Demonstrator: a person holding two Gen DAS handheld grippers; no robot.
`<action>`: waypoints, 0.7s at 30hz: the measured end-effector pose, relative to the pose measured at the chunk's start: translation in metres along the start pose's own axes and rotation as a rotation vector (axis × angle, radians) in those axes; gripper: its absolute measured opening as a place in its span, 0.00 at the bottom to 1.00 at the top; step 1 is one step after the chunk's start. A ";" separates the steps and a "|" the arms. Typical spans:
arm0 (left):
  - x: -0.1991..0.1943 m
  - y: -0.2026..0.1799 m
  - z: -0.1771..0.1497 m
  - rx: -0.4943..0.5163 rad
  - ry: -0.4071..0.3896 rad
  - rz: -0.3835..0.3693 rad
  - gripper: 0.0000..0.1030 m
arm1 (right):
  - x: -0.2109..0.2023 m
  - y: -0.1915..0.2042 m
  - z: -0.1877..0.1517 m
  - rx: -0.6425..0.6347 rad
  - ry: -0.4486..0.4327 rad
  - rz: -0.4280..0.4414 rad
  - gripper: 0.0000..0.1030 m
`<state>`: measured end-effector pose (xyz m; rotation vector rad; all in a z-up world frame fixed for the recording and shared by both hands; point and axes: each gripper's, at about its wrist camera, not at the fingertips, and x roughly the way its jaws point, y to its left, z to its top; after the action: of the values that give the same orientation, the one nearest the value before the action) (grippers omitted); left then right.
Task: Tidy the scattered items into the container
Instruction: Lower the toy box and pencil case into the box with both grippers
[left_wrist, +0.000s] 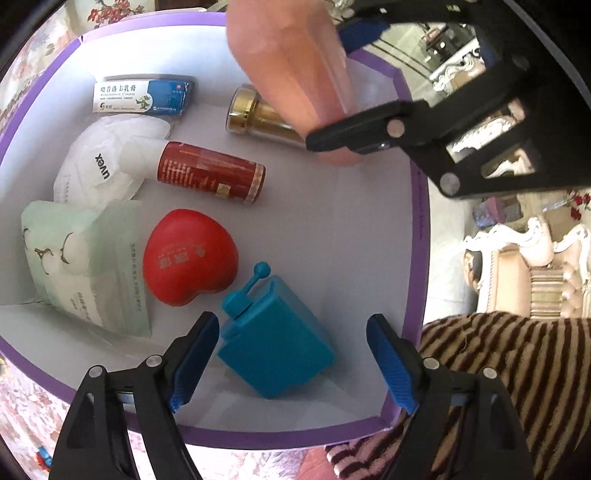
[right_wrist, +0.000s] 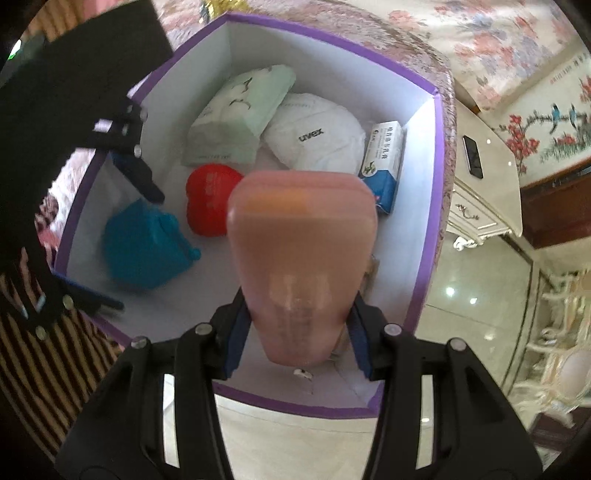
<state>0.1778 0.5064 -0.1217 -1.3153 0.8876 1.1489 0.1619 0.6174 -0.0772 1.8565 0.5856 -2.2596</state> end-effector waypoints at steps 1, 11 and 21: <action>0.000 -0.001 -0.001 0.003 0.002 0.016 0.80 | 0.001 0.001 0.000 -0.019 0.015 -0.001 0.50; -0.024 0.029 -0.015 -0.127 -0.097 0.117 0.81 | 0.005 0.004 0.004 -0.176 0.146 0.049 0.49; -0.065 0.041 -0.002 -0.269 -0.271 0.125 0.82 | 0.012 0.025 0.016 -0.405 0.264 0.160 0.50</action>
<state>0.1231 0.4925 -0.0697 -1.2906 0.6382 1.5458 0.1539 0.5900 -0.0908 1.9175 0.8285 -1.6579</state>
